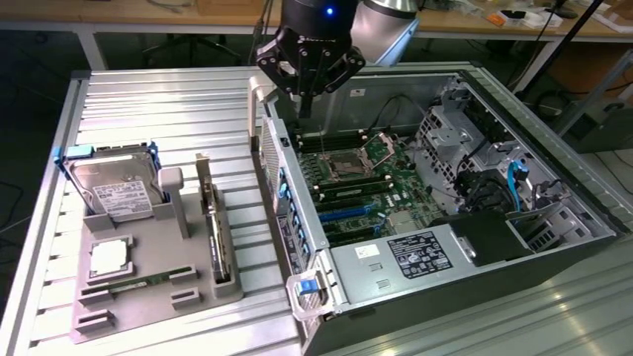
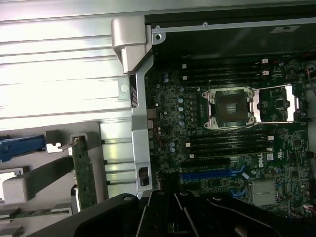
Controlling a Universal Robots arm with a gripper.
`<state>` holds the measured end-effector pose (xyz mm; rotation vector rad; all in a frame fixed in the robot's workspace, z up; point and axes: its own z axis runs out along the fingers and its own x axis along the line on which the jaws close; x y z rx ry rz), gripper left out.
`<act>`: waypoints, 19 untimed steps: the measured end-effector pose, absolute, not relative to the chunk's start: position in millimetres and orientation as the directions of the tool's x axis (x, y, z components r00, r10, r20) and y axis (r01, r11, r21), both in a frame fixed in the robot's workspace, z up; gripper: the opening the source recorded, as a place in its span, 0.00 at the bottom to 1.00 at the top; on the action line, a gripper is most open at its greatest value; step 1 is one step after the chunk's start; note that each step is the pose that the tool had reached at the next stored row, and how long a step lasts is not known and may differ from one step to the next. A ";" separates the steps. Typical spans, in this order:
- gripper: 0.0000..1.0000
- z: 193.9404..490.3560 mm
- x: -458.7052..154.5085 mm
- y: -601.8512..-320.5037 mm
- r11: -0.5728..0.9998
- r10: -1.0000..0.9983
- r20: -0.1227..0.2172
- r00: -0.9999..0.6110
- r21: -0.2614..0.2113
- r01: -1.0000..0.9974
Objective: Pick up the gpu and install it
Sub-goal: 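Pick up the gpu and move the gpu toward the slot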
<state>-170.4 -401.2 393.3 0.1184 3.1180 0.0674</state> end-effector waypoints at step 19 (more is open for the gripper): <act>0.11 393.3 -179.5 -401.2 0.996 0.076 -0.019 -0.997 0.044 0.075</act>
